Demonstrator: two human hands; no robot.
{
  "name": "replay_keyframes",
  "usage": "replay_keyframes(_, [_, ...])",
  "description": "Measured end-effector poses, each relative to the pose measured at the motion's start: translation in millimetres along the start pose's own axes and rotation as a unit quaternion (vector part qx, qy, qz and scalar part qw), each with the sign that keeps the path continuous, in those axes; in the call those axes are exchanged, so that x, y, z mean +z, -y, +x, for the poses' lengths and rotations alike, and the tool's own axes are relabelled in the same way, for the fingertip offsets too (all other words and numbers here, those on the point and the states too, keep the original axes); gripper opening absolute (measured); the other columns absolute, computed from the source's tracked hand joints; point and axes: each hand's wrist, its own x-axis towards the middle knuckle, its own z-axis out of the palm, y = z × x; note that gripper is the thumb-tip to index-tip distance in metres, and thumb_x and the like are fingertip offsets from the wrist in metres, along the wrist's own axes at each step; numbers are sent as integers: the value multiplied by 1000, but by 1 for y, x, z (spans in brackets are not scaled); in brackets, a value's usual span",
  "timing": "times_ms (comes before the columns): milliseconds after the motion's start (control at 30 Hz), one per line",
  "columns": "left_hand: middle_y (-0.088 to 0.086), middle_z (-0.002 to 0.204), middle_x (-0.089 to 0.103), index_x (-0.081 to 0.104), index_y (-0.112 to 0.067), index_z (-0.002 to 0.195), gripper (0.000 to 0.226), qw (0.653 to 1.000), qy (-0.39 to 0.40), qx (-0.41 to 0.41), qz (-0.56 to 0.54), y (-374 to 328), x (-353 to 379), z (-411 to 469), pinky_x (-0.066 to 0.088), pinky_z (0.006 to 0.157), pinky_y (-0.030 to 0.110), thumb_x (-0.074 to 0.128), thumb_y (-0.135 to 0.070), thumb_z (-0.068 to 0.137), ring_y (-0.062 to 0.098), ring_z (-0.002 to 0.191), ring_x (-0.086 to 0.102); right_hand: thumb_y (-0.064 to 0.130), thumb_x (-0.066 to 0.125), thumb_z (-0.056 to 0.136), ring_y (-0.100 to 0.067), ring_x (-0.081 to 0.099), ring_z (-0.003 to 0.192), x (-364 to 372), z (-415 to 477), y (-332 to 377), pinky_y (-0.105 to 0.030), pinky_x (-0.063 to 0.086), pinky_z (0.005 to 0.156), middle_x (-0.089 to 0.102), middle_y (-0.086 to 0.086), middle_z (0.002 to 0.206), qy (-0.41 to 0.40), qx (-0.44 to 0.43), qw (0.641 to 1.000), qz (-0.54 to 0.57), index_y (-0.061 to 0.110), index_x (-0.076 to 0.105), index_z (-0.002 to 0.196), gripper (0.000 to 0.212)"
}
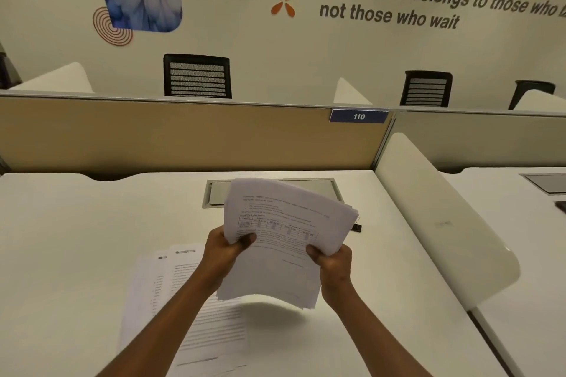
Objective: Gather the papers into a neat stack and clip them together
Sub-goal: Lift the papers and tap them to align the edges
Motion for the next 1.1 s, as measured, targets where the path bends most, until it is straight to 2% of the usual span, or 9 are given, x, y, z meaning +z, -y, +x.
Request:
replay_keyframes(233, [8, 99, 73, 69, -23, 96, 22, 999, -27, -14, -19, 18, 20, 0, 59, 76, 47, 76, -11, 79, 34, 89, 69, 4, 69, 60, -30, 68, 80, -23, 12, -9, -31, 59, 63, 75, -2, 78, 5, -11, 1000, -22, 12, 72, 83, 25])
replay_keyframes(367, [5, 98, 76, 71, -26, 98, 42, 999, -12, -45, -17, 38, 23, -2, 60, 76, 43, 82, -35, 58, 28, 91, 71, 16, 76, 54, -26, 71, 80, -36, 14, -24, -30, 58, 63, 77, -4, 82, 25, 2, 1000, -2, 4, 70, 90, 39])
replay_keyframes(467, [0, 99, 77, 72, -27, 98, 52, 998, -11, -63, -20, 49, 25, -4, 58, 76, 35, 81, -42, 49, 25, 94, 71, 23, 77, 49, -23, 72, 79, -44, 15, -35, -29, 58, 64, 77, -5, 85, 42, 22, 999, 5, 3, 70, 91, 47])
replay_keyframes(600, [-7, 95, 77, 71, -29, 96, 49, 997, -30, -73, -24, 58, 30, -4, 56, 82, 34, 83, -40, 50, 20, 96, 69, 20, 76, 51, -25, 71, 82, -50, 16, -52, -26, 57, 65, 77, -5, 85, 38, 48, 998, -13, 5, 72, 89, 41])
replay_keyframes(733, [-3, 95, 77, 72, -27, 94, 51, 995, -55, -70, -38, 61, 34, -4, 56, 81, 37, 82, -42, 47, 26, 97, 68, 11, 71, 56, -17, 71, 79, -45, 17, -63, -24, 57, 63, 77, -2, 83, 22, 50, 998, -20, 5, 71, 90, 35])
replay_keyframes(867, [2, 101, 76, 73, -27, 96, 53, 995, -66, -54, -59, 63, 36, -6, 54, 87, 43, 84, -42, 47, 25, 98, 68, 3, 66, 59, -15, 68, 70, -41, 22, -69, -26, 58, 60, 74, -2, 72, -9, 21, 999, -27, 7, 70, 76, 18])
replay_keyframes(933, [4, 105, 75, 73, -28, 99, 62, 995, -65, -46, -63, 65, 36, -6, 54, 87, 44, 88, -52, 43, 25, 99, 69, 3, 66, 61, -16, 65, 68, -42, 24, -72, -26, 57, 59, 72, -4, 69, -8, 4, 999, -39, 8, 69, 72, 13])
replay_keyframes(1000, [3, 105, 75, 72, -28, 100, 69, 994, -70, -49, -62, 68, 38, -7, 53, 87, 41, 88, -57, 39, 25, 100, 67, 5, 65, 62, -21, 64, 72, -44, 25, -76, -26, 57, 60, 71, -5, 72, -9, 2, 999, -48, 7, 67, 75, 14])
replay_keyframes(1100, [-2, 102, 75, 70, -28, 101, 62, 995, -75, -48, -51, 71, 41, -9, 52, 85, 34, 85, -47, 43, 21, 100, 67, 7, 66, 62, -28, 65, 79, -46, 25, -81, -23, 57, 61, 72, -7, 82, -11, -4, 998, -65, 10, 67, 85, 23])
